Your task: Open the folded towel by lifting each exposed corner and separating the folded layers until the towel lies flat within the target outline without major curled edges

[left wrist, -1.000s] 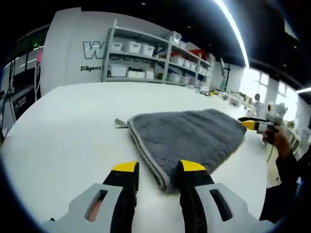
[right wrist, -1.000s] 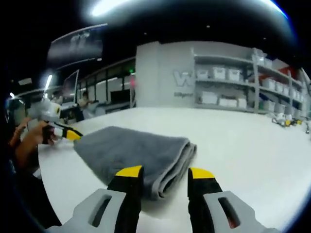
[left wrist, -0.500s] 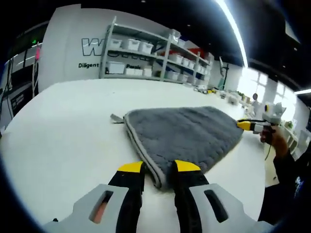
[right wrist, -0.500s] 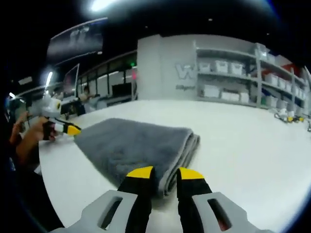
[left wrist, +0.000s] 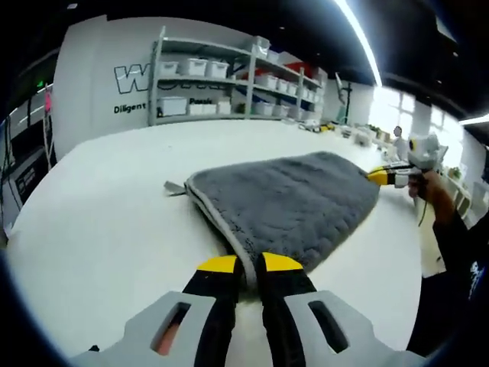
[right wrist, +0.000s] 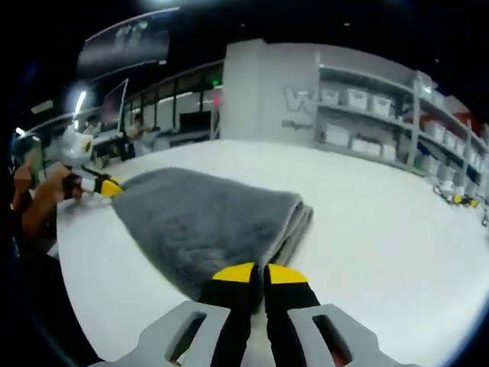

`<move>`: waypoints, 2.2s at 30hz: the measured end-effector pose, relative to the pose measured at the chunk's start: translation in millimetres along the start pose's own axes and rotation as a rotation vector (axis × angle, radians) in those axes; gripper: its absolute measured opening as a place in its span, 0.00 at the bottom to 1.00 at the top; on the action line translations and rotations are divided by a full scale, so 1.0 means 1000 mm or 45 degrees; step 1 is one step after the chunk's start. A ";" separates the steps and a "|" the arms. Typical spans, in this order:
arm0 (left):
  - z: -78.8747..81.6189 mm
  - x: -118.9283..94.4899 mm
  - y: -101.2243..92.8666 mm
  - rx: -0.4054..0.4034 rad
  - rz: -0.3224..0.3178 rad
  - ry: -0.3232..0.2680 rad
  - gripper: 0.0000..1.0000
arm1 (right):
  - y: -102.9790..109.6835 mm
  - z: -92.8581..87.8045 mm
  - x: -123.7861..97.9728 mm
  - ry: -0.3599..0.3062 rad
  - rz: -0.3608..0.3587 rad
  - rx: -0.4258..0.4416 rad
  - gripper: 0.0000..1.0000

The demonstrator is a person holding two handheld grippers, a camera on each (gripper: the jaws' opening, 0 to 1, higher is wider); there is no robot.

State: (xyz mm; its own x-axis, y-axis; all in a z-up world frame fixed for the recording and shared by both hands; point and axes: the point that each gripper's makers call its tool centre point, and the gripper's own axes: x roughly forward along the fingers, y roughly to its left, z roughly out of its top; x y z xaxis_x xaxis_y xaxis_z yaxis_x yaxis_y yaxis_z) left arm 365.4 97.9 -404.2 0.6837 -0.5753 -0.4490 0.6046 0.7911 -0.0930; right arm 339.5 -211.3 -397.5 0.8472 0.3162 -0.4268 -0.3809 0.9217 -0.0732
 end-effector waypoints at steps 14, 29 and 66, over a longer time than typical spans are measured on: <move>-0.009 -0.011 -0.020 0.053 -0.104 0.042 0.06 | -0.012 0.001 0.023 0.220 0.033 -0.189 0.00; -0.018 -0.022 -0.053 0.185 -0.216 0.073 0.06 | -0.026 0.012 0.064 0.512 0.040 -0.478 0.00; -0.020 -0.006 -0.139 0.459 -0.336 -0.055 0.05 | -0.017 0.063 0.187 0.670 0.234 -0.855 0.00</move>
State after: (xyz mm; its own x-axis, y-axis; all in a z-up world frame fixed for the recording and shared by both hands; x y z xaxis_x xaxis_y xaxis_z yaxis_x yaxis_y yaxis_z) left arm 269.4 -4.8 -406.0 0.4986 -0.7618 -0.4135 0.8592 0.4973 0.1199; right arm 527.8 -154.2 -419.4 0.5329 0.1492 -0.8329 -0.7729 0.4864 -0.4075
